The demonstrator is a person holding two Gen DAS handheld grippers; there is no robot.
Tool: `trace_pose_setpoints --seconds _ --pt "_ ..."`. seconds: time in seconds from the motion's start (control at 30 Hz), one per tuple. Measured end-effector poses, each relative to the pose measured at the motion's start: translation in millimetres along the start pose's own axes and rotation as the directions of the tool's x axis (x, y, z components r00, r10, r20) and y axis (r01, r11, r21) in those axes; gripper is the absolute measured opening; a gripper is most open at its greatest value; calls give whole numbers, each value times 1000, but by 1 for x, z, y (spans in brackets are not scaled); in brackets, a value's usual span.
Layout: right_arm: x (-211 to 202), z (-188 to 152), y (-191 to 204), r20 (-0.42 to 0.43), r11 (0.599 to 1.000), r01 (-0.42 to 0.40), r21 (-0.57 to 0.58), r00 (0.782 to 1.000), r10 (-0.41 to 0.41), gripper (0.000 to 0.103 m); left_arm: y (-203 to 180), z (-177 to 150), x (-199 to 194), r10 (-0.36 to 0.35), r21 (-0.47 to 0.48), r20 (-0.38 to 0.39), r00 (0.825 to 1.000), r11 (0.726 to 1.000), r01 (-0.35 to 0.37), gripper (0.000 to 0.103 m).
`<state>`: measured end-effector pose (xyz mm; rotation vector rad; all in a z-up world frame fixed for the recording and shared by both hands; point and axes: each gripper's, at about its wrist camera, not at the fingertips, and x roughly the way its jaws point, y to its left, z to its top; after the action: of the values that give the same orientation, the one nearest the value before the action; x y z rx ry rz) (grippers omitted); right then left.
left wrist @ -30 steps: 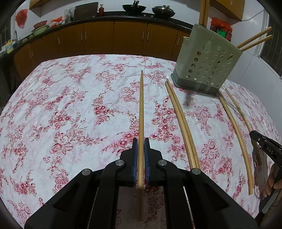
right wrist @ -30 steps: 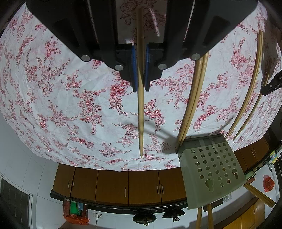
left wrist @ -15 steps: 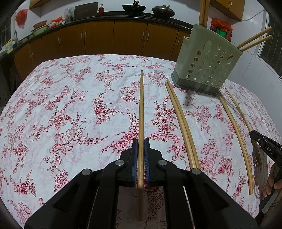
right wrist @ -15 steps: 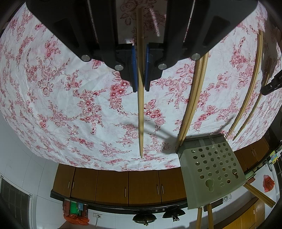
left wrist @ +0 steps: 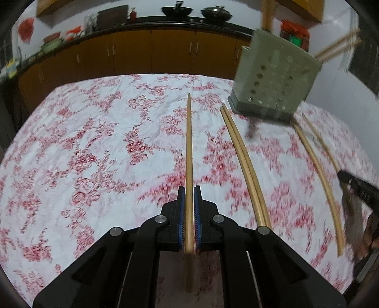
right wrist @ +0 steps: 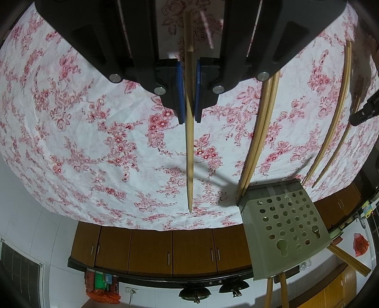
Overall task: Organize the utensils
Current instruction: 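Lift the held chopsticks toward the green holder with both grippers, then raise both chopsticks upright above the green holder and lower them in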
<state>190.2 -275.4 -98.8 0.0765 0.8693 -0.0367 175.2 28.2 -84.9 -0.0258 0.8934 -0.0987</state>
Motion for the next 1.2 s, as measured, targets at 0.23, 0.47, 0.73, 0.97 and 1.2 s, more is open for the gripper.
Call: trace_pose_setpoints --seconds 0.23,0.47,0.73,0.97,1.2 --pt "-6 -7 -3 0 1000 -19 13 1000 19 10 -4 -11 -9 9 24 -2 1000 1000 -9 8" --pt "-22 -2 -6 58 1000 -19 10 998 19 8 2 -5 -14 14 27 21 1000 1000 -15 7" --pt "-79 31 -10 254 999 -36 25 967 29 8 8 36 -74 -24 -25 242 970 999 31 7" --pt "-111 51 -9 365 998 -51 31 930 36 8 9 63 -109 -32 -46 357 934 998 52 7" --pt "-139 66 -15 429 993 -106 46 900 76 8 7 80 -127 -52 -23 408 911 997 67 7"
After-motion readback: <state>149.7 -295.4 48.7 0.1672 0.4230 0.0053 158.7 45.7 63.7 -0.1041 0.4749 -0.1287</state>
